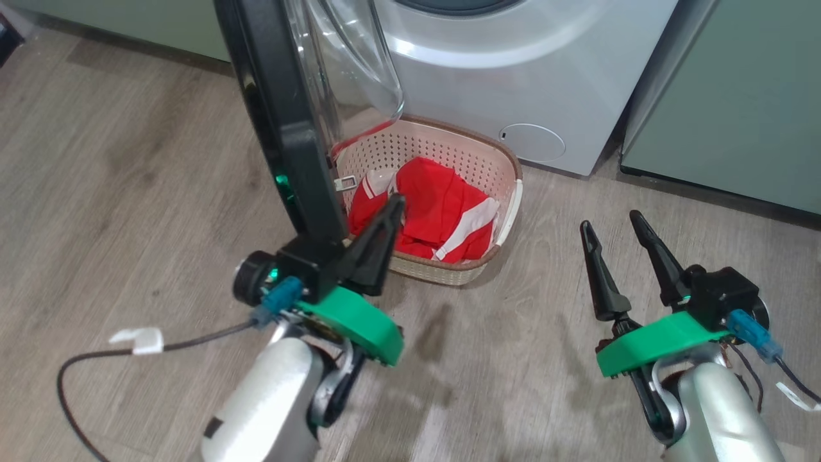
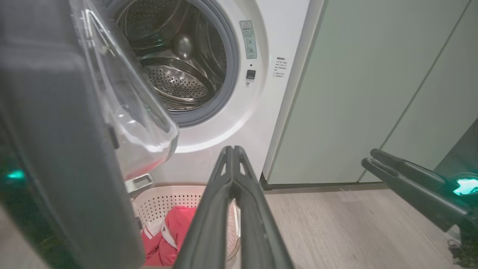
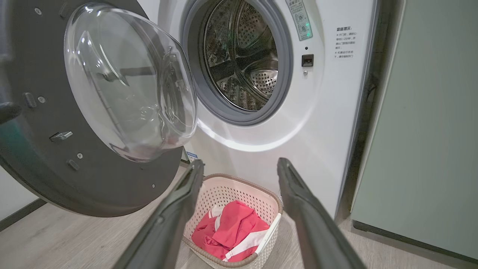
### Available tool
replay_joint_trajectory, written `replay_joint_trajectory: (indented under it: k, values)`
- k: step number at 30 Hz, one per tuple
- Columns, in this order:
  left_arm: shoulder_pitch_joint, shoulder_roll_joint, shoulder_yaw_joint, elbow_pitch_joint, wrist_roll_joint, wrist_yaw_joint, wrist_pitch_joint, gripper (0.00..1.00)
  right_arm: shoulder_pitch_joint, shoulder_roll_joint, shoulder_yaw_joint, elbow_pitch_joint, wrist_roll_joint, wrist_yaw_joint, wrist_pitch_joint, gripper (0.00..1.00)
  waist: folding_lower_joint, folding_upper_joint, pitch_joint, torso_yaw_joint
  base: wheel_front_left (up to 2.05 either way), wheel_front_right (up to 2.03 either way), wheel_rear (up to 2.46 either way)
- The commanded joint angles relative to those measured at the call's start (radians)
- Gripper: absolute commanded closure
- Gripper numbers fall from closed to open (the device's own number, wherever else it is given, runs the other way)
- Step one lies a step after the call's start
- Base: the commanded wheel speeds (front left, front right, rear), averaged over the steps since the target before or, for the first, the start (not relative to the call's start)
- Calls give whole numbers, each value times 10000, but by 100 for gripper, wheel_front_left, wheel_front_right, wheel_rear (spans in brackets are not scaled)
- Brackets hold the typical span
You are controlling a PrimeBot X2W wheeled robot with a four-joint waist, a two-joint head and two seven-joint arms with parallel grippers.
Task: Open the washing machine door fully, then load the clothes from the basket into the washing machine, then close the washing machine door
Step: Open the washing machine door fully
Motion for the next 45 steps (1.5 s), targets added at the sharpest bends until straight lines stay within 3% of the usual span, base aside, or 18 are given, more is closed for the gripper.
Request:
replay_joint_trajectory:
  k: [1, 13, 27, 45]
  values:
    - [-315, 185, 467, -225, -93, 66, -97, 100, -307, 68, 220, -277, -61, 0, -93, 0, 0, 0, -5, 2, 0, 0, 0]
    - [-663, 761, 1400, 665, -416, 359, -253, 100, -314, 68, 232, -206, -101, 0, -93, 0, 0, 0, 3, -60, 0, 0, 0]
    - [-385, 874, 1897, 811, -651, 645, -496, 100, -354, 68, 109, -154, -221, 0, -93, 0, 0, 0, 123, 293, 0, 0, 0]
    - [-345, 1749, 3689, 994, -1106, 975, -643, 100, -834, 68, 206, -244, -570, 0, 30, 0, 0, 0, 851, 706, 0, 0, 0]
